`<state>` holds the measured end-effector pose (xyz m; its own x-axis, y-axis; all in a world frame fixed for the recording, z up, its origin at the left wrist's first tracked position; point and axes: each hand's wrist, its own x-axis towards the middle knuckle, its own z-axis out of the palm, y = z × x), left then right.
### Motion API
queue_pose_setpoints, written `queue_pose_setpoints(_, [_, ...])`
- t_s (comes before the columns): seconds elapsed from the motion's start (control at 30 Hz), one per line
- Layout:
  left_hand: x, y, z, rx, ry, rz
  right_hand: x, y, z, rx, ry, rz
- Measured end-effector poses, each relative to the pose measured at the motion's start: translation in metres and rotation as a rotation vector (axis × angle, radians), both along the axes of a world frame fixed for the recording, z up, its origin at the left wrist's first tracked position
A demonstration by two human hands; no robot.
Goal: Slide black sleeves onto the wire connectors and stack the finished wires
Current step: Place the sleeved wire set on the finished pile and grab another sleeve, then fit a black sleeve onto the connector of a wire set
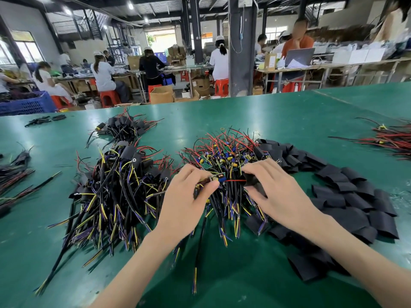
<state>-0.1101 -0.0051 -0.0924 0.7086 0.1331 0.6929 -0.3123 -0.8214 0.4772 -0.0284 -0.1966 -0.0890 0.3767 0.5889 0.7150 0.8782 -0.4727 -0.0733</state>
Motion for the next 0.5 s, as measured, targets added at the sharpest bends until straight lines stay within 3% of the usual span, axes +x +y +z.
queue_pose_setpoints(0.5, [-0.0027, -0.0115, -0.0022, -0.014, 0.064, -0.044, -0.0102, 0.0059, -0.0053, 0.072, 0.194, 0.147])
